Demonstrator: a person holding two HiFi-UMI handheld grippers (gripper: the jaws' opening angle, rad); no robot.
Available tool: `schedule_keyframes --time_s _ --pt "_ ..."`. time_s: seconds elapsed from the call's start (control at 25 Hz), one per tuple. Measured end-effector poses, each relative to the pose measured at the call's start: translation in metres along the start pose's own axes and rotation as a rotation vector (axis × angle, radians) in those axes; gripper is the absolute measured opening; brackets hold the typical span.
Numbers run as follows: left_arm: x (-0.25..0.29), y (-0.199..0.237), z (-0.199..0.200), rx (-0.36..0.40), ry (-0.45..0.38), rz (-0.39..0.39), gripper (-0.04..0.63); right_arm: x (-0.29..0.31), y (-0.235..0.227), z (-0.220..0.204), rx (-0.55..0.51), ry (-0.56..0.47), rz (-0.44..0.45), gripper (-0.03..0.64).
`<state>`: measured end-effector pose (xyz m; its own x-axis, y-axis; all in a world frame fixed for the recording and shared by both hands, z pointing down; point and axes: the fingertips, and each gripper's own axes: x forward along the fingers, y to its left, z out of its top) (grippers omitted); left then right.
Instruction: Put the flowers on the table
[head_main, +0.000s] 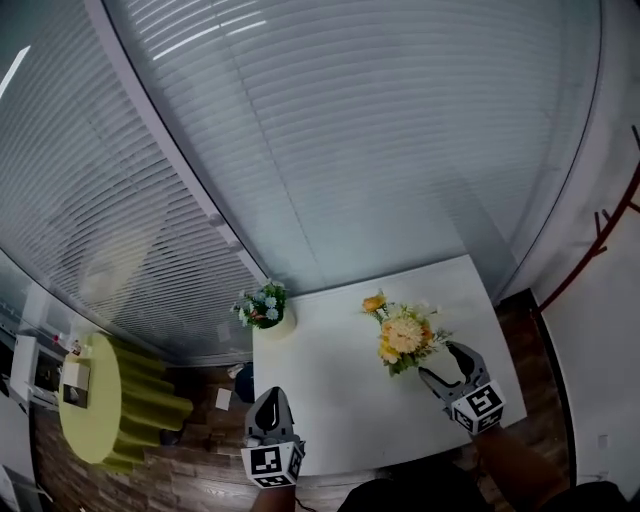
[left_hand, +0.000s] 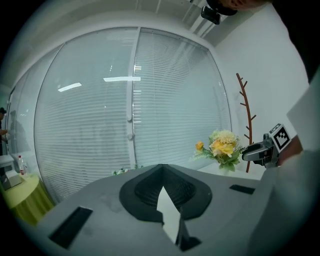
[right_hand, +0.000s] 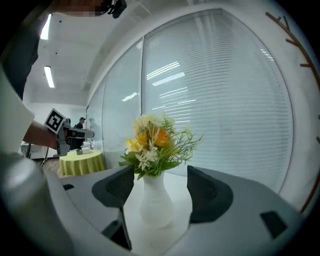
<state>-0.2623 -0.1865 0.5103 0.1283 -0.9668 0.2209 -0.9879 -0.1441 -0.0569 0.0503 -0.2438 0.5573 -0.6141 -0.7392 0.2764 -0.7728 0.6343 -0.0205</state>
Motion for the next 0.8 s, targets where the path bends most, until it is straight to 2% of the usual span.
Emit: schedule_keyframes --time_s 0.44,0.6,0.8 --pt "0.001 -0.014 0.031 0.013 -0.076 -0.013 -0.005 -0.032 -0.022 0.068 -0.015 -0.128 -0.043 0.328" --pt "0.004 -0.019 0.04 0.018 -0.091 -0.02 -0.005 -0.035 -0.025 0.078 0.005 -0.134 -0.04 0.324" --pt "0.004 -0.024 0.052 0.04 -0.103 -0.029 -0.005 -0.038 -0.024 0.092 -0.006 -0.165 -0.024 0.26"
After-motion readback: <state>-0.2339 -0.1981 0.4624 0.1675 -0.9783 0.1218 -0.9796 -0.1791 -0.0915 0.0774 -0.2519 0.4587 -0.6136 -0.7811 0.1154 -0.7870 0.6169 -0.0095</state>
